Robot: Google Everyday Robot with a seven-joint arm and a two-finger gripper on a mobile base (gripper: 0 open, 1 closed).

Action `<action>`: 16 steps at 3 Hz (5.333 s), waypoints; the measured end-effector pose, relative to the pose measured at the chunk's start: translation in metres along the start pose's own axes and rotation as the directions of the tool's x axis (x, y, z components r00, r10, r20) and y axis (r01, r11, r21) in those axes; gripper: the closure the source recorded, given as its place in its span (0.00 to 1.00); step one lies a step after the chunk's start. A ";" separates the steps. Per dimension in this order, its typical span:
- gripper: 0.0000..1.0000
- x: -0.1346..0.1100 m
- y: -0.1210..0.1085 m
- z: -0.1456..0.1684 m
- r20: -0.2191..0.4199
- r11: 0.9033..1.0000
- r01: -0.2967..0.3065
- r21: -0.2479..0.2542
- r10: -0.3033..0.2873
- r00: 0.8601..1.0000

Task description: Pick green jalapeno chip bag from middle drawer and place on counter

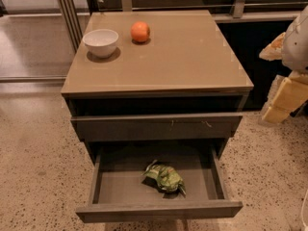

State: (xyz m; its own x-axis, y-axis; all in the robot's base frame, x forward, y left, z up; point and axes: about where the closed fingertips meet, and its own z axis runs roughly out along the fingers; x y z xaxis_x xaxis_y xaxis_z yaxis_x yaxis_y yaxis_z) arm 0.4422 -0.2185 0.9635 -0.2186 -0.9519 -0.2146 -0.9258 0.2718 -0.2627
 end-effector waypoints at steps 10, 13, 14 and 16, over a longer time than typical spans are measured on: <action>1.00 -0.022 0.109 0.473 0.411 0.959 -0.066 -0.277 0.181 0.893; 0.82 -0.002 0.125 0.500 0.380 0.952 -0.086 -0.295 0.199 0.903; 0.58 0.003 0.127 0.511 0.392 0.953 -0.084 -0.291 0.199 0.898; 0.28 0.008 0.123 0.524 0.423 0.957 -0.078 -0.280 0.196 0.885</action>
Offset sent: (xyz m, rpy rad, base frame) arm 0.0573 0.0236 -0.2174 0.2694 -0.0167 0.0120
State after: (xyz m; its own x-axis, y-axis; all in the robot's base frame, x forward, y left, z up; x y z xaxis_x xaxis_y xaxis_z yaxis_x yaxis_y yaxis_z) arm 0.4880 -0.1183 0.4366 -0.2441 -0.7291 -0.6394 -0.9552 0.2947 0.0287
